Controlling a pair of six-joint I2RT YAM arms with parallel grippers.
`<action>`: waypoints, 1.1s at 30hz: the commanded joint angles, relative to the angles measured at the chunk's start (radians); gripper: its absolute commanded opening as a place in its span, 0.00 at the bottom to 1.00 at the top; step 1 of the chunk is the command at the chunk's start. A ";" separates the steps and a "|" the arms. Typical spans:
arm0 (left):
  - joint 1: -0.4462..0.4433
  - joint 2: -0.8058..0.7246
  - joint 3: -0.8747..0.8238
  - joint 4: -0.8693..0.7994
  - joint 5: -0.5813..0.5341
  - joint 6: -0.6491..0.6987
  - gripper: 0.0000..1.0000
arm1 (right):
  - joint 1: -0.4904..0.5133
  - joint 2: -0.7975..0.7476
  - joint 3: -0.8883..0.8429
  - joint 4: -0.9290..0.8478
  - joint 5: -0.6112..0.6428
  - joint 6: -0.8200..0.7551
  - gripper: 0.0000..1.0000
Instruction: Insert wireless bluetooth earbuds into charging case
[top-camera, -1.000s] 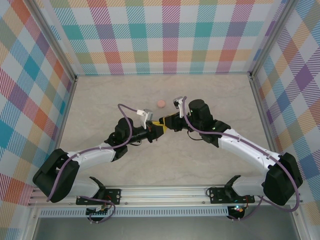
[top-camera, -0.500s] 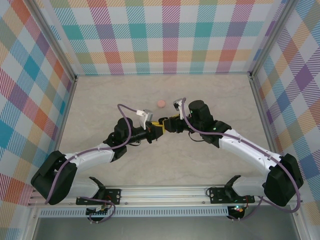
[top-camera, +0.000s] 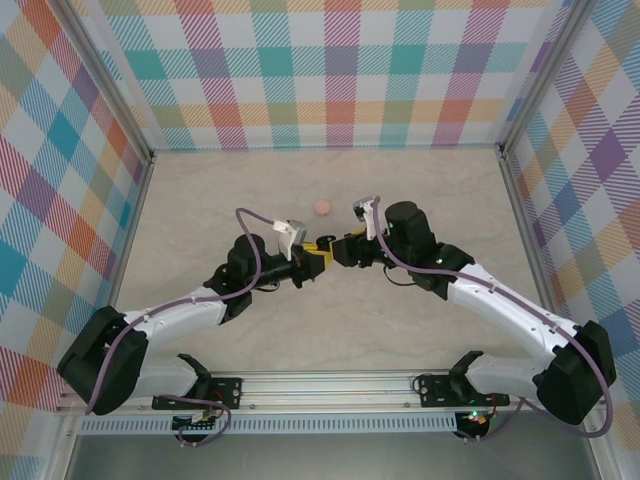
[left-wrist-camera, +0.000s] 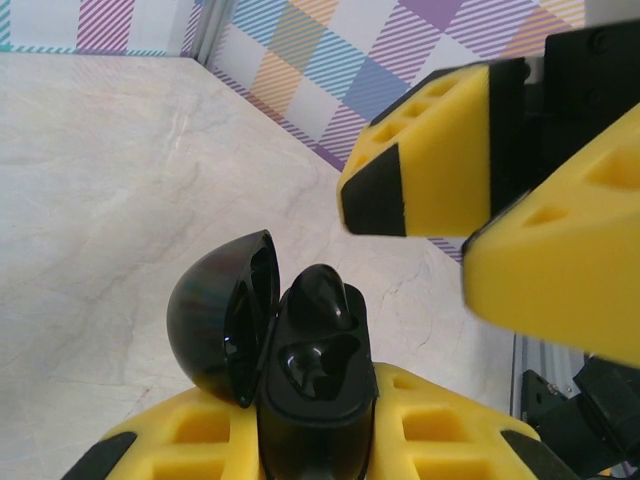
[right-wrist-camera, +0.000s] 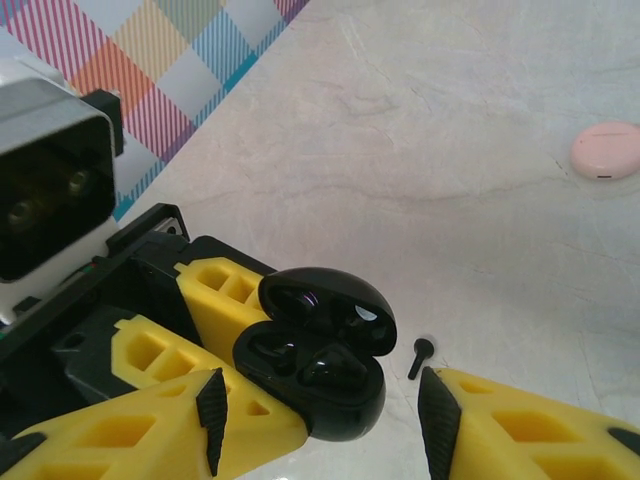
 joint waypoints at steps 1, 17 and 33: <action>-0.016 -0.038 0.011 -0.032 -0.018 0.079 0.15 | 0.008 -0.027 0.039 -0.028 0.009 -0.004 0.56; -0.015 -0.259 -0.013 -0.287 -0.054 0.173 0.16 | -0.097 0.212 0.183 -0.332 0.182 0.125 0.52; -0.016 -0.536 -0.005 -0.557 -0.193 0.175 0.17 | -0.050 0.712 0.454 -0.376 -0.095 0.096 0.47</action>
